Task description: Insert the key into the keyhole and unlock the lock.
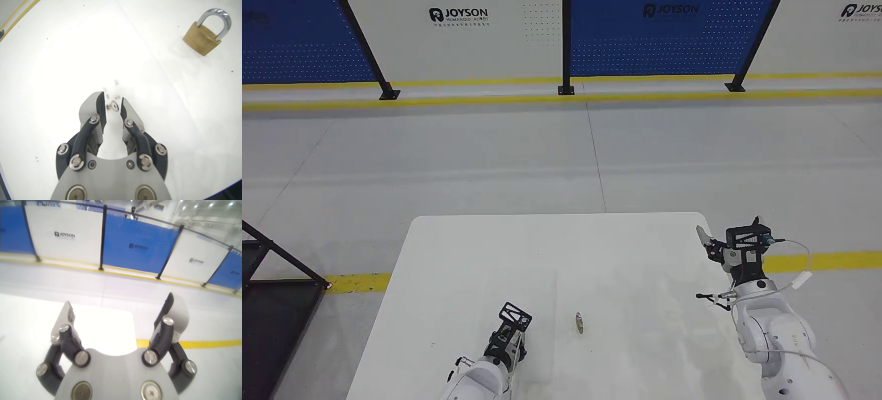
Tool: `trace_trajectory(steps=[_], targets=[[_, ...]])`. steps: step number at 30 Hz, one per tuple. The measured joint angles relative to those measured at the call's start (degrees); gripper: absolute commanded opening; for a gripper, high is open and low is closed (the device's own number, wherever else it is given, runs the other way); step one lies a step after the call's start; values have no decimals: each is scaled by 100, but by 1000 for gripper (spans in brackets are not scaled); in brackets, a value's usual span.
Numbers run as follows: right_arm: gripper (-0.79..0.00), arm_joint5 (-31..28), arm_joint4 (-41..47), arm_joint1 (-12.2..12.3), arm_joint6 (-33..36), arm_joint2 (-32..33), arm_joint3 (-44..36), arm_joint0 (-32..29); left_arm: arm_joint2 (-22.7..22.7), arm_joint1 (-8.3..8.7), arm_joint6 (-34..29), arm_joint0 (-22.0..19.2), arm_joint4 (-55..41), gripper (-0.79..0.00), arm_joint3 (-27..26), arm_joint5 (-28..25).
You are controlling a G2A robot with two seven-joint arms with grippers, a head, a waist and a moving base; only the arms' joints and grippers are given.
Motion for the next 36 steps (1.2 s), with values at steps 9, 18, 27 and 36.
trace_trajectory(steps=[9, 18, 27, 36], targets=[[0, 0, 0, 0, 0, 0, 0, 0, 41, -19, 22, -74, 40, -646, 104, 36], [0, 0, 0, 0, 0, 0, 0, 0, 9, -25, 18, -78, 61, -677, 58, 72], [0, 0, 0, 0, 0, 0, 0, 0, -54, -21, 24, -45, 67, -785, 11, 21], [0, 0, 0, 0, 0, 0, 0, 0, -136, -17, 163, 40, -44, -785, -122, -9]])
